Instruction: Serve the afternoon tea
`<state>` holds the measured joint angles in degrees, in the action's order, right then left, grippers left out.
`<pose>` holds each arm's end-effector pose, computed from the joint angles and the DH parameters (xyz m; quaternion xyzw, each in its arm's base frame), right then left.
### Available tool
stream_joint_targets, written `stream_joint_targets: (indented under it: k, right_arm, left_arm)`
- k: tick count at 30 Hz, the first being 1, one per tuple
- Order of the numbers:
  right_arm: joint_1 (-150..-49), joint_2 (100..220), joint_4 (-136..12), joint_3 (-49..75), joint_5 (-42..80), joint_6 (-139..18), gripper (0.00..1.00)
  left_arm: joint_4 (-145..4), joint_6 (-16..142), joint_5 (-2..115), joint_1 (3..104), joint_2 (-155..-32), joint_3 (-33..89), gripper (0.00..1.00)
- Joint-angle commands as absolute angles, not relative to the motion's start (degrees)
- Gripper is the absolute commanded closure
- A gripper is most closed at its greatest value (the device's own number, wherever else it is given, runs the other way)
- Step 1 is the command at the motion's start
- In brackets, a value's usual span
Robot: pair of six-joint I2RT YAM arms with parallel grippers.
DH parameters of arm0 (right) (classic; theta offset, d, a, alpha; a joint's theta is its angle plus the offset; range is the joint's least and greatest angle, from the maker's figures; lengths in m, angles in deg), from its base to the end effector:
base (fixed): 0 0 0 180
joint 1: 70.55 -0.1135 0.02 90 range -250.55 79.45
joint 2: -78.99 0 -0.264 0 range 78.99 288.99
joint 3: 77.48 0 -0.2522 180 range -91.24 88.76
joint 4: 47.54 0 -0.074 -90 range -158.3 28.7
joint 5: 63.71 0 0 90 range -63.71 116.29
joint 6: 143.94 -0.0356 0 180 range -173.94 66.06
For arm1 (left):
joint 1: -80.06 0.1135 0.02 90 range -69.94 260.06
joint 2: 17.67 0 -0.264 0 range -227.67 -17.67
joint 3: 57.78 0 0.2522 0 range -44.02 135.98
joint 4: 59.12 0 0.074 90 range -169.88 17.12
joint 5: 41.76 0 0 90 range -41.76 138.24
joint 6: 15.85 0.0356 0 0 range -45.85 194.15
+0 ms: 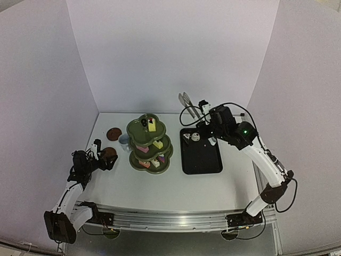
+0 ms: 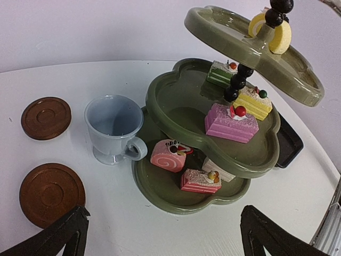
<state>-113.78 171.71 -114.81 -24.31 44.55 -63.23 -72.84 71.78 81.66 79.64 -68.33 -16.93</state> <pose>0.2492 0.2190 0.4597 -0.1812 0.8526 0.0828 0.4831 0.1961 -0.0210 0.2333 0.1439 0.8037 -0.2532 0.5189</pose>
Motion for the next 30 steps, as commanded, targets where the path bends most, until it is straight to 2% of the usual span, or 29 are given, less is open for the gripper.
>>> stream_joint_targets:
  k: [1,8,14,30]
  right_arm:
    - [-108.2,168.4,-113.4,-15.8,49.3,-69.6,0.72]
    - [-102.1,170.7,-113.3,-1.5,43.6,-70.1,0.71]
    - [-101.1,176.0,-112.4,3.8,40.5,-69.3,0.71]
    - [-99.9,182.5,-107.8,0.7,37.9,-65.4,0.69]
  left_arm:
    - [-71.3,72.3,82.5,79.7,-67.6,-15.1,0.00]
    - [-71.7,72.3,82.4,79.7,-67.6,-15.0,0.00]
    - [-71.8,72.6,82.4,79.7,-67.9,-14.7,0.00]
    - [-72.0,73.3,82.2,79.7,-68.4,-14.5,0.00]
